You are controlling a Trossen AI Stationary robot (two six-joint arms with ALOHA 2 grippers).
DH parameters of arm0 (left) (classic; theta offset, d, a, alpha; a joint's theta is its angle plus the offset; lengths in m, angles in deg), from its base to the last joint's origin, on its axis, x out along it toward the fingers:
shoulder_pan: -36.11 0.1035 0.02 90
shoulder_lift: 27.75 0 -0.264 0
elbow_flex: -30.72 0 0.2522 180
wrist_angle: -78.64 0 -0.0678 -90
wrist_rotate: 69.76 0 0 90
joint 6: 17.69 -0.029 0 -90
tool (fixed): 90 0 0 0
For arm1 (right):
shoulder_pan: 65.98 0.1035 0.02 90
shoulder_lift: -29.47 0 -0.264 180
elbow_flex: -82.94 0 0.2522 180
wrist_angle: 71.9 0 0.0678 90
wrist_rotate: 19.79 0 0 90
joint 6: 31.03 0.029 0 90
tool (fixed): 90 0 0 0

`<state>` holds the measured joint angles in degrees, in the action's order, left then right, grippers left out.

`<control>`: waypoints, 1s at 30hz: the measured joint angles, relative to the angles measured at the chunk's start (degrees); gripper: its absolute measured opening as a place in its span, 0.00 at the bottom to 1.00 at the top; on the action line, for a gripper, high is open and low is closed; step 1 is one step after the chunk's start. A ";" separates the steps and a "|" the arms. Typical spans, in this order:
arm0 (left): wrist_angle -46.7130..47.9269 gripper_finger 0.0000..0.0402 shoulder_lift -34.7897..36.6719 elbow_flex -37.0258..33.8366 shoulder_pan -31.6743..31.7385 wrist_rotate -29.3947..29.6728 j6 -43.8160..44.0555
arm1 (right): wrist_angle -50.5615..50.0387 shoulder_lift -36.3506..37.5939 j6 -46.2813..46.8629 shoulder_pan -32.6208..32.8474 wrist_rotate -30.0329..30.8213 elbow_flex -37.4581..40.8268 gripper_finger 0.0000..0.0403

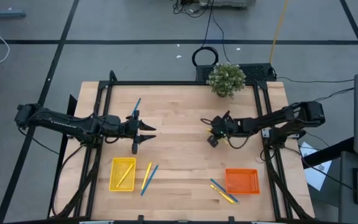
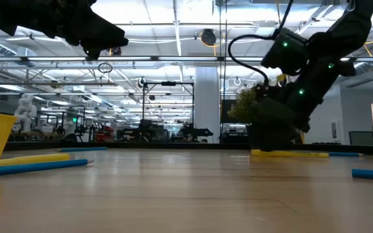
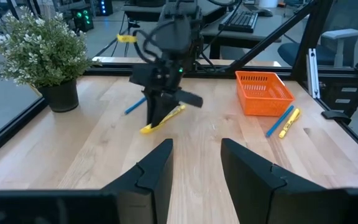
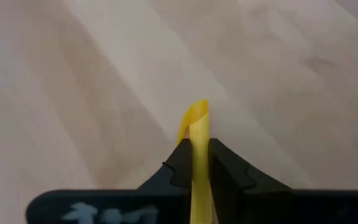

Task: Sort pens & pencils
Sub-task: Put the top yellow pen into the yellow bin

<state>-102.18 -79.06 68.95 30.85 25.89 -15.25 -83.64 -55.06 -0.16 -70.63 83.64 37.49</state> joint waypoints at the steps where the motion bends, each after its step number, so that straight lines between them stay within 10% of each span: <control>1: 0.13 0.35 0.00 0.00 -0.01 -0.01 0.00 | 1.49 0.72 -0.89 0.33 0.00 0.03 0.04; 15: -0.71 0.35 -1.30 0.00 0.13 2.72 -4.45 | 34.33 2.02 -14.56 1.19 -1.44 -0.21 0.04; 30: -40.19 0.35 -25.01 -5.97 6.01 -9.49 -6.94 | 64.01 -2.54 -25.24 1.76 -10.81 -0.32 0.04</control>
<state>-142.37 -104.07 62.98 36.86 16.40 -22.20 -19.63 -57.61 -25.39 -68.87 72.83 37.17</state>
